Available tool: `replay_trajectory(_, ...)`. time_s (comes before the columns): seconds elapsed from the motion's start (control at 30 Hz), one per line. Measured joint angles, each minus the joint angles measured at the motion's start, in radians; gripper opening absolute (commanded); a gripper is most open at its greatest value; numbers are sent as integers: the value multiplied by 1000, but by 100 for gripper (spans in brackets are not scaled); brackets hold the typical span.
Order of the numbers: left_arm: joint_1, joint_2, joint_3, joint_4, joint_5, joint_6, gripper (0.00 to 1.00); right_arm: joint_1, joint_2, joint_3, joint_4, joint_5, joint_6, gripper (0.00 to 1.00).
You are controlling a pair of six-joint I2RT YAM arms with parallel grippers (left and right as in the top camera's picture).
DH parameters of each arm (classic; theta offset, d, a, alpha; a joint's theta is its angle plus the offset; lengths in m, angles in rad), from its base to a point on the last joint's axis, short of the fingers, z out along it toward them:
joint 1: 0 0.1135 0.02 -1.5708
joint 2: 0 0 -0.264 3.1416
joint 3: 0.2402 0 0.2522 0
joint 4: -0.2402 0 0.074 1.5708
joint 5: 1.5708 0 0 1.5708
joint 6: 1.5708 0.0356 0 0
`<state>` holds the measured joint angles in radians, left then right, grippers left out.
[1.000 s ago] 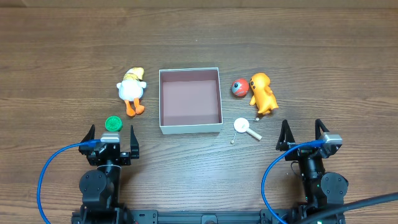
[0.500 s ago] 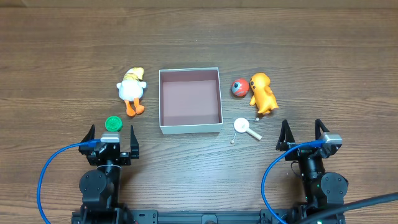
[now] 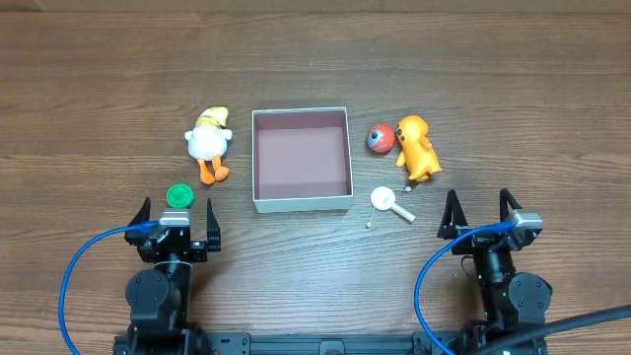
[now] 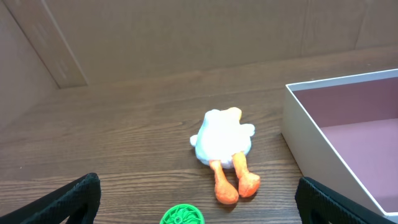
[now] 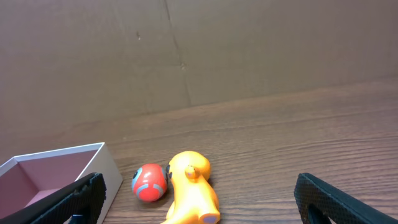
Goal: Pack container
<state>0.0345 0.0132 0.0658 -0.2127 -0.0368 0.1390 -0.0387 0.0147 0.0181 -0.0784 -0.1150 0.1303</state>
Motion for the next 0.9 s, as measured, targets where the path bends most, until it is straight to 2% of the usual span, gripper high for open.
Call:
replay_trajectory(0.2,0,0,0,0,0,0,100,0,0,0,10,-36,0,100)
replay_trajectory(0.37,0,0,0,0,0,0,100,0,0,29,-73,-64,0,100)
replay_trajectory(0.53,0,0,0,0,0,0,100,0,39,253,-78,-64,0,100)
replay_trajectory(0.67,0,0,0,0,0,0,100,0,206,517,-173,-65,-1,100)
replay_trajectory(0.9,0,0,0,1,0,0,100,0,689,929,-576,-151,-4,100)
